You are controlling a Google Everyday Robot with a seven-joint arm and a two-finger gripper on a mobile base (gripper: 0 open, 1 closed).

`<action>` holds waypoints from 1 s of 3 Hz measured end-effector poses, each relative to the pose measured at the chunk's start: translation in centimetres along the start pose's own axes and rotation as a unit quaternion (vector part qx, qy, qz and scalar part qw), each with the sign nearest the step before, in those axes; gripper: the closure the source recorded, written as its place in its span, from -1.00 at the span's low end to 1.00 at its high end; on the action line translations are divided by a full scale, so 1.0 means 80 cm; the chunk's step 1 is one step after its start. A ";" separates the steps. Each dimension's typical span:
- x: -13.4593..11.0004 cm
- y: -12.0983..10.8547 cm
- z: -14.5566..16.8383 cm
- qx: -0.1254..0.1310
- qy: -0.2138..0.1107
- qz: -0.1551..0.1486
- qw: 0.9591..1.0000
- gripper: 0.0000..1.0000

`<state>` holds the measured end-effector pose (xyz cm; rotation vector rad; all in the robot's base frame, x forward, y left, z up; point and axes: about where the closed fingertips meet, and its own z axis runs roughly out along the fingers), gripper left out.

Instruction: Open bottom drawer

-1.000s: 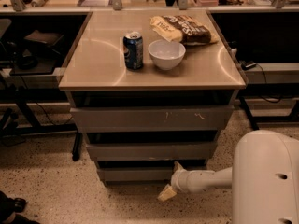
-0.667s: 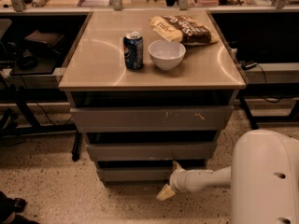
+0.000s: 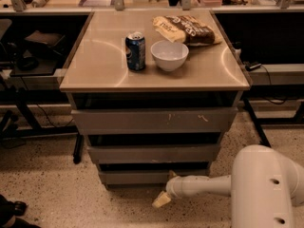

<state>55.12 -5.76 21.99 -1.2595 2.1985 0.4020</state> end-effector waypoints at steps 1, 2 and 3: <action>0.003 -0.003 0.048 -0.005 -0.007 0.023 1.000 -1.00; 0.005 0.000 0.047 -0.005 -0.007 0.023 1.000 -1.00; 0.005 0.000 0.047 -0.005 -0.007 0.023 1.000 -1.00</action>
Offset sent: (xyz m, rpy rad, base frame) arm 0.0142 0.0171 -0.0321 0.0303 0.0238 -0.0300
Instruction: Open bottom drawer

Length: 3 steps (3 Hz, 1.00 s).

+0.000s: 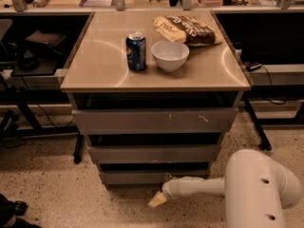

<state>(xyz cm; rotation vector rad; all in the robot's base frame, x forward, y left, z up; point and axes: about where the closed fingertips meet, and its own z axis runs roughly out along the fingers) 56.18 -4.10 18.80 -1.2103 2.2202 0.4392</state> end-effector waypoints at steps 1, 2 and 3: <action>-0.011 0.000 -0.013 0.016 0.001 -0.011 1.000 -1.00; -0.069 -0.027 -0.059 0.070 0.017 -0.070 0.995 -1.00; -0.066 -0.026 -0.057 0.070 0.017 -0.070 0.995 -1.00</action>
Offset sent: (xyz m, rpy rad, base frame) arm -0.0200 0.0342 0.1905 -0.2034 -0.4207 -0.0423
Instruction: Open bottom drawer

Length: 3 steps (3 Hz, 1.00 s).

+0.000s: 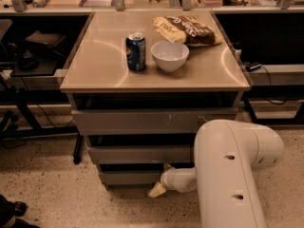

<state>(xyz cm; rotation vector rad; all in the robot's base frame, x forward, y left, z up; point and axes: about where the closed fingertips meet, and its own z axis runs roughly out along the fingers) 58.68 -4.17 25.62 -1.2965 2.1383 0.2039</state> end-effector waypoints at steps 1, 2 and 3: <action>0.024 0.000 0.010 -0.005 0.002 0.017 1.000 -1.00; 0.029 -0.026 0.023 0.010 -0.010 0.027 1.000 -1.00; 0.032 -0.063 0.039 0.014 -0.038 0.046 0.998 -1.00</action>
Offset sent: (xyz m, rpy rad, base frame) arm 0.1935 -0.0478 0.0003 0.1509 -0.2602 -0.1880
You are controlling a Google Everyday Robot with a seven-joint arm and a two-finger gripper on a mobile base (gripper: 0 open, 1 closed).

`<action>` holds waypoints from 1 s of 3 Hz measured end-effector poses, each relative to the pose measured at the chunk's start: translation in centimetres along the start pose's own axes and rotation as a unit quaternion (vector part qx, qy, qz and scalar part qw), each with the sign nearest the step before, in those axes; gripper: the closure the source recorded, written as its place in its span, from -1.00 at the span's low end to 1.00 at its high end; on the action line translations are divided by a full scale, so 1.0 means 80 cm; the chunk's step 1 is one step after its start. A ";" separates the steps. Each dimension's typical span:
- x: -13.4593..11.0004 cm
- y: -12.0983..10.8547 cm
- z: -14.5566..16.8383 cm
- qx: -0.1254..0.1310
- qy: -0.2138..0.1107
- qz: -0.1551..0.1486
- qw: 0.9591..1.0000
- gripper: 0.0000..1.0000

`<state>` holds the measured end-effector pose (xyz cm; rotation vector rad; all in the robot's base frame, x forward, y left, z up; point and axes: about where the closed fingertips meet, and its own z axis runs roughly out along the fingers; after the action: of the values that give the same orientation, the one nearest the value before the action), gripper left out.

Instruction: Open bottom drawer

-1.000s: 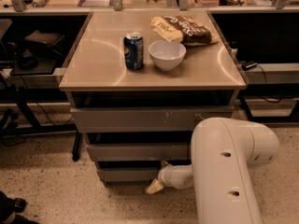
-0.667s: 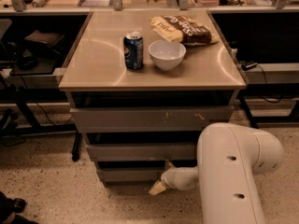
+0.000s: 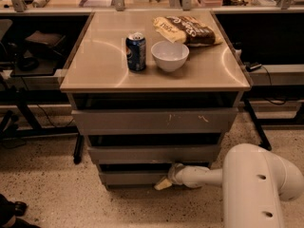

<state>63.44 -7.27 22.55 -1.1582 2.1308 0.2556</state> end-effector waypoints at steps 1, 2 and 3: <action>0.010 0.004 0.018 -0.007 -0.004 0.005 1.000 -1.00; 0.009 -0.012 0.032 -0.004 -0.009 0.015 1.000 -1.00; 0.011 -0.010 0.030 -0.003 -0.009 0.014 1.000 -0.75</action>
Offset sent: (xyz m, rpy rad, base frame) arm 0.0483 -0.0205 -0.0909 0.1189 0.0467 -0.0334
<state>64.90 -7.21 20.33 -1.1257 2.1325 0.2840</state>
